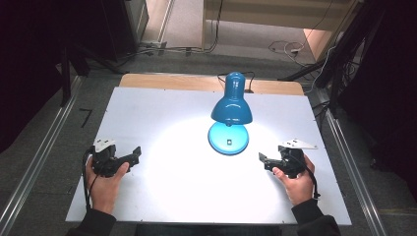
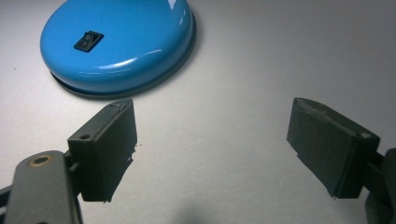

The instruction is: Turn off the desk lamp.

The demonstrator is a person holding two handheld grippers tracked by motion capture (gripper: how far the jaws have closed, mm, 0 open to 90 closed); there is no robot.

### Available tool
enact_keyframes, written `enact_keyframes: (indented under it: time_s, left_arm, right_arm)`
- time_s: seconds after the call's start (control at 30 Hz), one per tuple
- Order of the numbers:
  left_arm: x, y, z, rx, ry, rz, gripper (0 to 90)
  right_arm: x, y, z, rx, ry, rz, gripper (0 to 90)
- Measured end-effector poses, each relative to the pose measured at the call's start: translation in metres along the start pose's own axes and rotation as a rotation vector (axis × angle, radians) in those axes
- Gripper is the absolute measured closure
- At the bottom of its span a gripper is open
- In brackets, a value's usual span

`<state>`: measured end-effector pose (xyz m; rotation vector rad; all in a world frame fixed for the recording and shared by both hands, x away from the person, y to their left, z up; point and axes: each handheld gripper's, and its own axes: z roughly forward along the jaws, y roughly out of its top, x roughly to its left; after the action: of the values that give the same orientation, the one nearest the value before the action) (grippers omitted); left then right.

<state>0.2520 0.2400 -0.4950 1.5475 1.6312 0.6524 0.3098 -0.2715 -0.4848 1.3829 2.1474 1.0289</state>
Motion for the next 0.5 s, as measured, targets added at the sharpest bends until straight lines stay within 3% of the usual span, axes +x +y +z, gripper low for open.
enact_keyframes:
  time_s: [0.5]
  left_arm:
    - [0.0002, -0.0001, -0.0005, -0.003, 0.001, -0.001, 10.3]
  right_arm:
    - [0.0085, 0.0054, 0.0053, -0.006, 0.021, -0.010, 14.6]
